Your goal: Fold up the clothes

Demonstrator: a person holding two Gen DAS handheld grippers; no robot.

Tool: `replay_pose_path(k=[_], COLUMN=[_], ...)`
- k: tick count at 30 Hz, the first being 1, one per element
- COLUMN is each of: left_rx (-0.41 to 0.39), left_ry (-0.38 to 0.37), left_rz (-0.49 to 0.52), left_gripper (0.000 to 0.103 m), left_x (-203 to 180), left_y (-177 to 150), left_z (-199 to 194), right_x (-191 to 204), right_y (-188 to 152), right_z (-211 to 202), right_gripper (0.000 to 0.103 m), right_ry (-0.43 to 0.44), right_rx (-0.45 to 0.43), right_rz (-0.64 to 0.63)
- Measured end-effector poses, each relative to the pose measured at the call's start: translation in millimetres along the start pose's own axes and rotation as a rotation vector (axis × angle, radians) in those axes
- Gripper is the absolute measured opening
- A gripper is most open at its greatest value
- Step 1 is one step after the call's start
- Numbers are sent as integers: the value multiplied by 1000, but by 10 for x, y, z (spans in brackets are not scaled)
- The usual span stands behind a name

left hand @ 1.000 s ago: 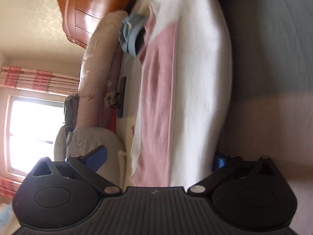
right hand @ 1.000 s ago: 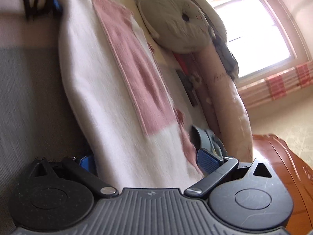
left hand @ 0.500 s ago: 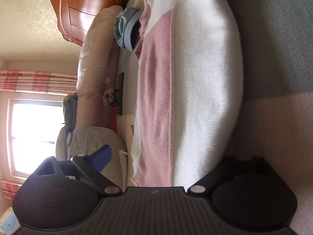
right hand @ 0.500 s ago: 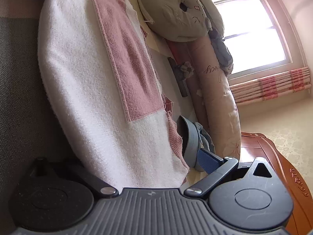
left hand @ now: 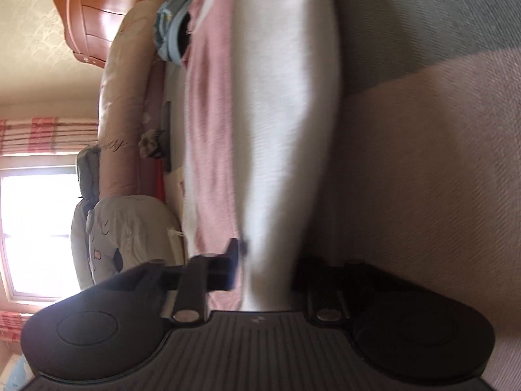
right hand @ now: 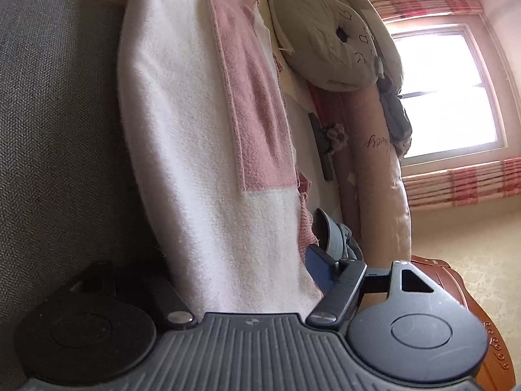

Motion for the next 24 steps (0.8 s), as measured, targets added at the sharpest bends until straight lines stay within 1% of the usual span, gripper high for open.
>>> replay_pose_path(k=[2,4,5,6,7,8,9,12,14,17,20,24], left_rx=[3,6,7,8,9,10,10,9,6,2,-2,-14], left_ry=[2,-3,-9,-14,-19,-25,-26,-27,-27,-46,-59,-48], left_rz=[-16,-27,-30,-32,-35,-37,-41,-49,-49,-55,-71,-83], left_gripper=[8,8,8,8,8,8,8,8,8,10,9,9], left_x=[2,10,15,21,26,32,35,40,55,95,101,104], left_y=[-7,-13,-15,-16,-17,-19,-21,-29,-30,-39,-42,-56], left_z=[-18,-30,-32,-35,-37,-39,-41,-47,-40,-31,-25,-26], right_x=[-19,-41,-27,5,59,128,203,274,232,230,199,213], right_y=[-23,-57,-71,-81,-93,-102,-104,-70,-51,-22,-2,0], right_z=[6,2,-4,-16,-26,-38,-44,-54,-41,-32,-7,-4], right_gripper=[75,68,59,47,39,20,17,16,16,16,15,13], right_ry=[16,47,60,65,70,72,54,3,15,6,18,7], right_rx=[-9,-19,-25,-30,-36,-40,-41,-24,-11,5,16,20], right_rz=[22,46,43,32,11,-18,-47,-60,-41,-75,-80,-84])
Point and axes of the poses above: each gripper's, at about its wrist camera, not at the fingertips, and z roughly the way its jaws point, x to its left, y to its top, the point moved 1 cm from there along z, roughly the way its jaws point, and after that the axes turned 14 degrees about x, right-handed, at the moved point
